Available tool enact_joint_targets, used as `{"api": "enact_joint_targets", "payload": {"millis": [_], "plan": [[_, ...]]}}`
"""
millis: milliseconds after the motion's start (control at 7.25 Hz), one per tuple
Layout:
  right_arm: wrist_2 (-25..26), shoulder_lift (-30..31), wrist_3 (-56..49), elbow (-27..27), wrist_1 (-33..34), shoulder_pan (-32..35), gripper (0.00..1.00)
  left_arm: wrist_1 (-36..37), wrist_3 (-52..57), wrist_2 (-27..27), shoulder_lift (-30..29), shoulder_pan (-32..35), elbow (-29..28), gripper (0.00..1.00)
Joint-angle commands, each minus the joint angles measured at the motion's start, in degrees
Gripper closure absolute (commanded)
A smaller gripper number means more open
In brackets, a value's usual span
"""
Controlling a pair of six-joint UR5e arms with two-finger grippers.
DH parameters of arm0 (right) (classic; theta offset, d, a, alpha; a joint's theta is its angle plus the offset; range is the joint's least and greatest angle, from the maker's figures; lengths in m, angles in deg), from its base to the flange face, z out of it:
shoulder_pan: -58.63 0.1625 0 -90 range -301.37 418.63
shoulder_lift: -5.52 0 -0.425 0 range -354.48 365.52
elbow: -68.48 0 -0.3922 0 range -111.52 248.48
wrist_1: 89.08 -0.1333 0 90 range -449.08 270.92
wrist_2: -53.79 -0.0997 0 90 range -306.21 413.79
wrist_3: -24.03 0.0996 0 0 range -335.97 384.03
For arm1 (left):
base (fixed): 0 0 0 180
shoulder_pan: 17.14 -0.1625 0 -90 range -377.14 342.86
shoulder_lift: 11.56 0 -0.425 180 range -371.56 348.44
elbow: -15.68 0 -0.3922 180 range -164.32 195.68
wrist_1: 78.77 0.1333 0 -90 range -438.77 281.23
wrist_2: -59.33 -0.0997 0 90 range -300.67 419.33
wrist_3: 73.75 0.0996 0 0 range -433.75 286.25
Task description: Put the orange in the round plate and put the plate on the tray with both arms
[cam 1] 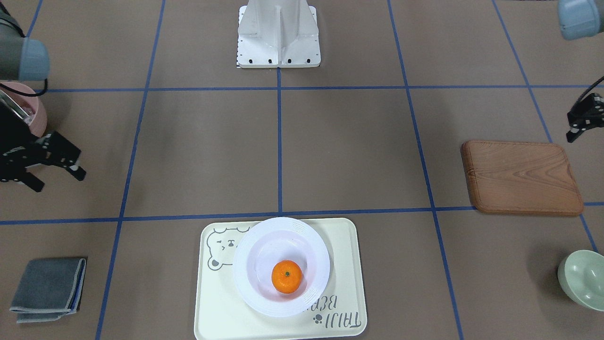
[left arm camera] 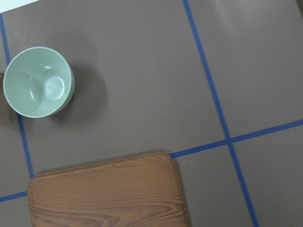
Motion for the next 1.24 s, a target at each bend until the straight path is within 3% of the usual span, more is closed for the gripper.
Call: {"api": "enact_joint_targets", "payload": {"millis": [0, 276, 690, 1103], "plan": [[-3.8, 5.7, -13.4, -0.1, 4.7, 6.9, 0.00, -2.2, 8.0, 3.1, 2.1, 4.2, -4.3, 0.02], [-3.8, 8.6, -18.4, 0.3, 5.8, 7.4, 0.00, -3.7, 8.5, 3.0, 4.8, 4.1, -4.5, 0.02], [-3.8, 8.1, -26.9, -0.2, 13.2, 9.3, 0.00, -3.7, 7.1, 2.9, 4.3, 4.0, -6.2, 0.02], [-3.3, 8.1, -29.0, -1.3, 16.2, 9.0, 0.00, -4.5, 6.6, 2.9, 4.8, 4.0, -6.2, 0.02]]}}
